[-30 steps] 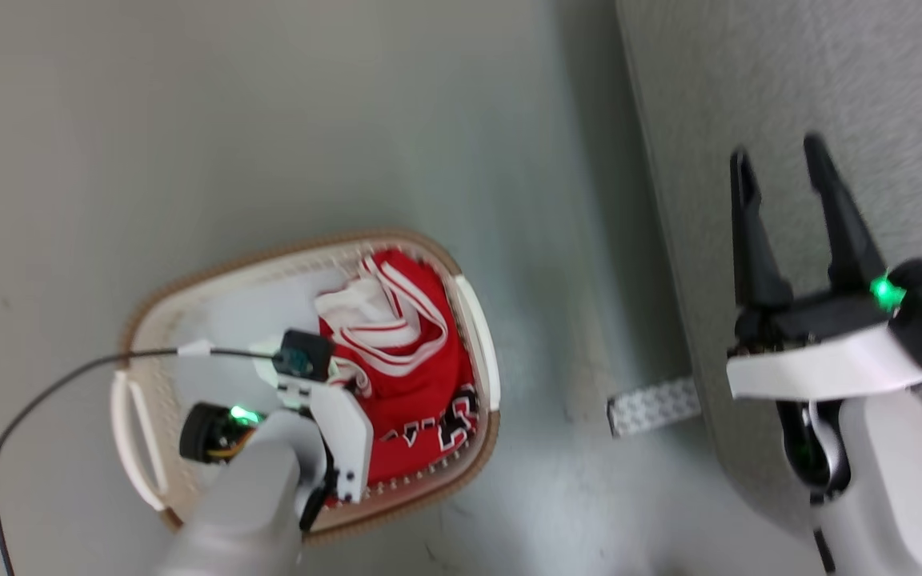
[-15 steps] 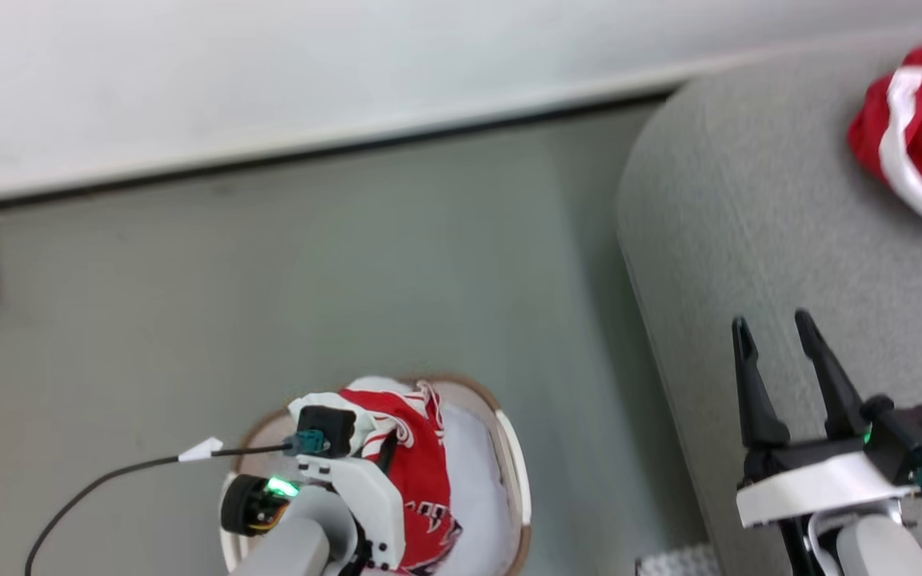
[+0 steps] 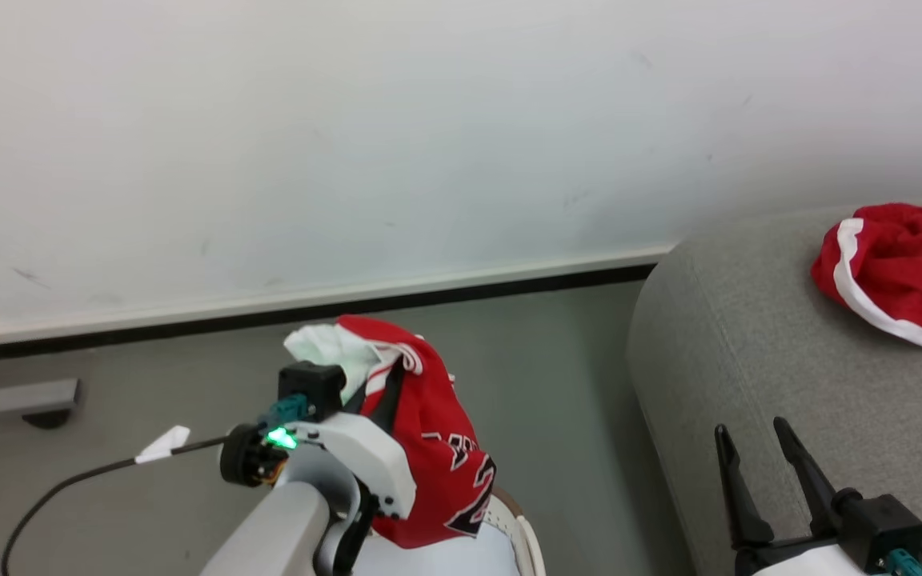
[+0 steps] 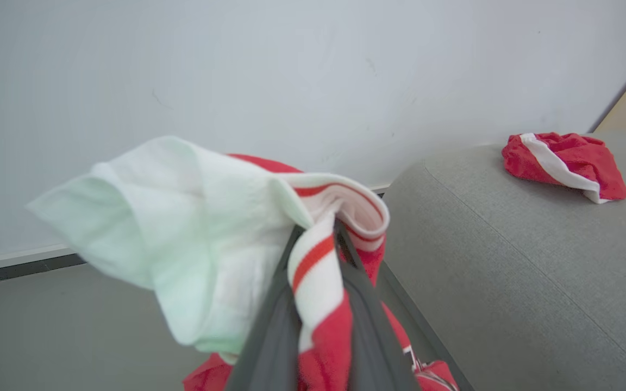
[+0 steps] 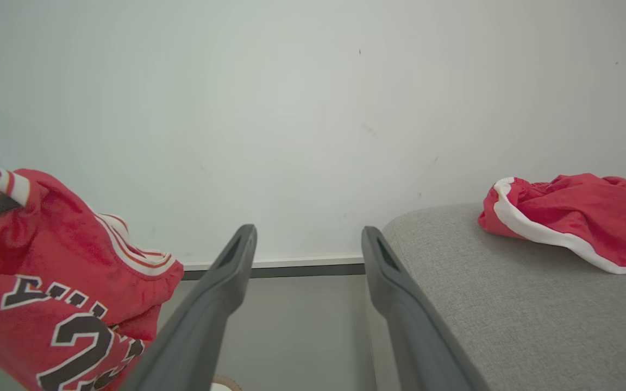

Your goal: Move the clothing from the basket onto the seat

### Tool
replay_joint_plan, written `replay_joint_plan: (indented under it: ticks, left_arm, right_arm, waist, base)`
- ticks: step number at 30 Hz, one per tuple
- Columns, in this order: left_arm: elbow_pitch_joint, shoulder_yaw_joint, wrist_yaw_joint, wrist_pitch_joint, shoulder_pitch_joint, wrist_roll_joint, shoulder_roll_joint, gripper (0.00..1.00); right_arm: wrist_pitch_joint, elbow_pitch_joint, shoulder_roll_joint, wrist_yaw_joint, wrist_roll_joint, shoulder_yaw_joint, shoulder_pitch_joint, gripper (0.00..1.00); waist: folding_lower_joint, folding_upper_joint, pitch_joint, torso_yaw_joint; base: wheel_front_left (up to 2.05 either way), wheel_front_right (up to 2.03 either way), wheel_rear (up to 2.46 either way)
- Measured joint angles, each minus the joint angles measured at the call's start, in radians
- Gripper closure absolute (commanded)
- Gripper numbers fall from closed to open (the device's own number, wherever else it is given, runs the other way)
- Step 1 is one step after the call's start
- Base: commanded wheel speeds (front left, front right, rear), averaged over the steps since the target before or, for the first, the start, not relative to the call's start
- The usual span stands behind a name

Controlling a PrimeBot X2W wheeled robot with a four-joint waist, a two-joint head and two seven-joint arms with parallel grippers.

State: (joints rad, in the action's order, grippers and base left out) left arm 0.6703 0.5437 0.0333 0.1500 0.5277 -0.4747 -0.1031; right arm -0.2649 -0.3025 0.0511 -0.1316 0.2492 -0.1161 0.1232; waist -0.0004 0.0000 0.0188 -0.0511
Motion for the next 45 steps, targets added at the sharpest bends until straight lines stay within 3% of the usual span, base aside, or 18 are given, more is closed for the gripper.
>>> replay_joint_plan:
  ticks: [11,19,25,34,39,45]
  left_arm:
    - [-0.417,-0.045,0.102,-0.094,-0.064,-0.011,-0.099,1.00]
    - [-0.610,-0.047,0.153,-0.168,-0.085,0.001,-0.134,1.00]
    - [-0.668,-0.040,0.174,-0.194,-0.099,0.008,-0.140,1.00]
    - [-0.704,-0.023,0.187,-0.203,-0.103,0.013,-0.137,1.00]
    - [-0.706,-0.016,0.188,-0.203,-0.103,0.015,-0.135,1.00]
    - [-0.704,-0.009,0.188,-0.202,-0.102,0.015,-0.133,1.00]
  right_arm:
    - [0.000,0.011,-0.001,0.000,-0.003,-0.049,-0.099,0.00]
    - [0.000,0.028,0.000,0.000,0.000,-0.131,-0.132,0.00]
    - [0.000,0.056,0.006,0.000,-0.002,-0.204,-0.136,0.00]
    - [0.003,0.158,0.100,0.000,0.021,-0.332,-0.119,0.00]
    - [0.074,0.215,0.168,0.000,0.048,-0.430,-0.052,0.00]
    - [0.148,0.250,0.192,0.000,0.107,-0.548,0.062,0.00]
  waist:
    - [0.0001,0.0000,-0.090,-0.009]
    - [0.0002,0.0000,-0.116,-0.022]
    - [0.0003,0.0000,-0.118,-0.031]
    - [0.0003,0.0000,-0.109,-0.040]
    - [0.0004,0.0001,-0.102,-0.043]
    - [0.0004,0.0000,-0.092,-0.040]
  base:
    - [0.00,0.00,0.00]
    - [0.00,0.00,0.00]
    - [0.00,0.00,0.00]
    - [0.00,0.00,0.00]
    - [0.00,0.00,0.00]
    - [0.00,0.00,0.00]
